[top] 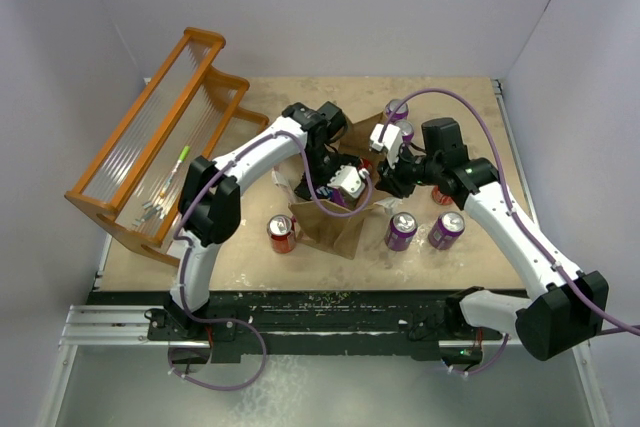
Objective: Place the beverage into the canvas bag
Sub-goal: Pick up the drink from the canvas bag.
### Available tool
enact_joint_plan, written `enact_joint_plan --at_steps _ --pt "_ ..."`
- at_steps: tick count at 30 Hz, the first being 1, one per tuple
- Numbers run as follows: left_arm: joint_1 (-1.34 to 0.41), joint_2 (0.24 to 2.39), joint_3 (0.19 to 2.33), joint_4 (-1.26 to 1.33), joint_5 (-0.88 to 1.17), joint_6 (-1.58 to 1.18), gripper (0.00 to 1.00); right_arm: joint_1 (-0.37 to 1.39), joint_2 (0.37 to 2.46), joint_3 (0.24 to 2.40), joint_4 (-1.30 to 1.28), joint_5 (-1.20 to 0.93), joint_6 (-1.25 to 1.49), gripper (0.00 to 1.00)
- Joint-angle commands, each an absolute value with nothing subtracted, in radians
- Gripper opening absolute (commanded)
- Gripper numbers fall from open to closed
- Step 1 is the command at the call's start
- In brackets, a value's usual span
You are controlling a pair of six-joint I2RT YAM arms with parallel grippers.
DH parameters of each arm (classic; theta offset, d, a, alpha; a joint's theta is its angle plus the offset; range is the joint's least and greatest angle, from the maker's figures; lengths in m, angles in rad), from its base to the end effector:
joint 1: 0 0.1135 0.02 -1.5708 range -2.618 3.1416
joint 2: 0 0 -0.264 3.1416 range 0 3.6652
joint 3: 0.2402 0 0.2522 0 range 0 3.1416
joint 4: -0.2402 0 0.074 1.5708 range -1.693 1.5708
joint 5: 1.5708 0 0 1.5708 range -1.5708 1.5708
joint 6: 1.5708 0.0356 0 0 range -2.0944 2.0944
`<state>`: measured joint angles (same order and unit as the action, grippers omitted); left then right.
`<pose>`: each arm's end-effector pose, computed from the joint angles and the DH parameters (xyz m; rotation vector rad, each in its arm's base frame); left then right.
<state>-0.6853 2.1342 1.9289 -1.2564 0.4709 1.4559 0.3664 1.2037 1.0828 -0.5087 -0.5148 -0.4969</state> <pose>0.3185 -0.2812 0.2404 2.4838 1.3156 -0.5671 0.2369 0.1097 0.3281 -1.1496 1.8144 0.4886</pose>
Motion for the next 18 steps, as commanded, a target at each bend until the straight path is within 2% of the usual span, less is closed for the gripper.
enact_joint_plan --at_steps 1,6,13,16,18 --pt "-0.696 2.159 1.924 -1.254 0.456 1.572 0.99 0.368 1.197 1.105 -0.480 -0.507 -0.485 0.30" --pt "-0.704 2.206 1.930 -1.282 0.451 1.605 1.00 0.368 1.191 1.101 -0.485 -0.496 -0.481 0.30" --pt "-0.715 2.256 1.932 -1.296 0.448 1.583 0.91 0.367 1.187 1.098 -0.481 -0.485 -0.487 0.30" --pt "-0.721 2.262 1.924 -1.279 0.463 1.546 0.79 0.368 1.187 1.102 -0.473 -0.479 -0.487 0.30" --pt "-0.720 2.262 1.922 -1.268 0.466 1.515 0.61 0.368 1.187 1.106 -0.472 -0.479 -0.489 0.29"
